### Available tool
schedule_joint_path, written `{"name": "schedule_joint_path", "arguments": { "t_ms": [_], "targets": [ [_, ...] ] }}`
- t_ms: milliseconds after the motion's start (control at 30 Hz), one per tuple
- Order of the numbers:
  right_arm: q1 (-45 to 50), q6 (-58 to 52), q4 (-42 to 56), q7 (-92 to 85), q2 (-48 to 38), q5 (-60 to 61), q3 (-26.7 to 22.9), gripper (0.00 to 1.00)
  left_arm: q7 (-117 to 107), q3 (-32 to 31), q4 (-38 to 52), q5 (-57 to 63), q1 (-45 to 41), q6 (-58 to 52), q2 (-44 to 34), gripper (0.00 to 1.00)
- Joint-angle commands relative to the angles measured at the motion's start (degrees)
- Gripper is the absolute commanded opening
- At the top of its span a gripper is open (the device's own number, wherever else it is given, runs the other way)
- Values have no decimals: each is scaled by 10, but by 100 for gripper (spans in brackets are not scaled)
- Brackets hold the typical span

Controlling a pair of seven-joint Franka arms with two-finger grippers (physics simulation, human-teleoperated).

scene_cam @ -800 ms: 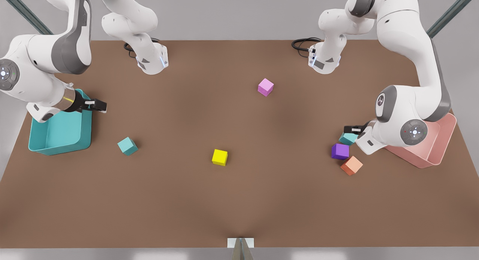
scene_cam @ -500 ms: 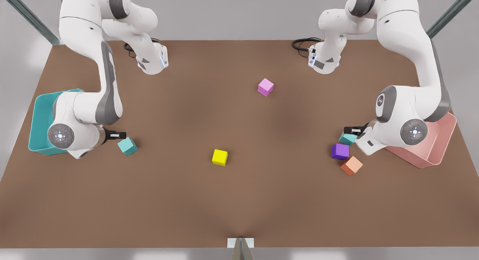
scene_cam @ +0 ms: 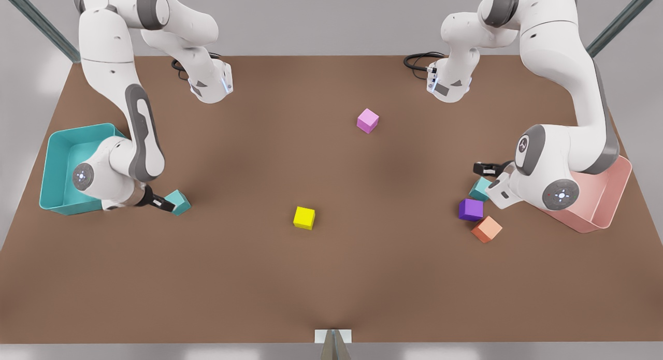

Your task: Stack the two blue cubes on top of each other

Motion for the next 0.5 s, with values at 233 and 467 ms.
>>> {"name": "schedule_joint_path", "arguments": {
  "t_ms": [233, 467],
  "targets": [
    [13, 173, -129, 240, -55, 11, -2, 100, 3, 0, 0, 0, -1, -10, -1, 100],
    [26, 202, -146, 270, -48, 11, 0, 100, 3, 0, 0, 0, -1, -10, -1, 100]
  ]
}}
